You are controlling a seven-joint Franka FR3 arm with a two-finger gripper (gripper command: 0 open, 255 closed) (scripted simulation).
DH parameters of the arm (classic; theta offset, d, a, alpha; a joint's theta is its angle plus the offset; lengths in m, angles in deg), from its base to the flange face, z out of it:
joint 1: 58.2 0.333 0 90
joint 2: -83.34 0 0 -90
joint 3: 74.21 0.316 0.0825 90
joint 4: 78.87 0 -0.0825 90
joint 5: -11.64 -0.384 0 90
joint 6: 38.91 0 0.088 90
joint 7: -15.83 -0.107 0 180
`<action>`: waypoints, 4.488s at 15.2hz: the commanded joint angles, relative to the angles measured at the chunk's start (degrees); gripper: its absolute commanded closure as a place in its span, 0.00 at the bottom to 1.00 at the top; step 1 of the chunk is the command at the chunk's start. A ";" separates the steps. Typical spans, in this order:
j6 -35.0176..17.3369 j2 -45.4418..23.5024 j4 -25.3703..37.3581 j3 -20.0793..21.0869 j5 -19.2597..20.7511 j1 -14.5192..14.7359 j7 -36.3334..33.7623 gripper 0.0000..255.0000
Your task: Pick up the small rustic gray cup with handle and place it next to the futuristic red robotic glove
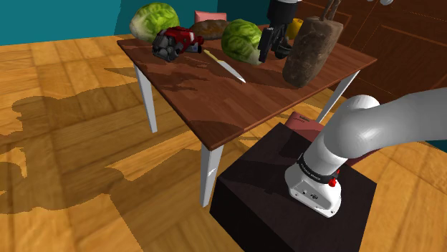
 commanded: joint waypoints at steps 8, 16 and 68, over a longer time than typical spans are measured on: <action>-5.25 -5.79 1.54 -8.09 5.64 -3.61 8.67 0.00; -11.35 -15.99 7.34 -16.99 9.43 -6.37 18.30 0.00; -15.20 -42.11 31.82 -31.04 2.63 -9.52 39.27 1.00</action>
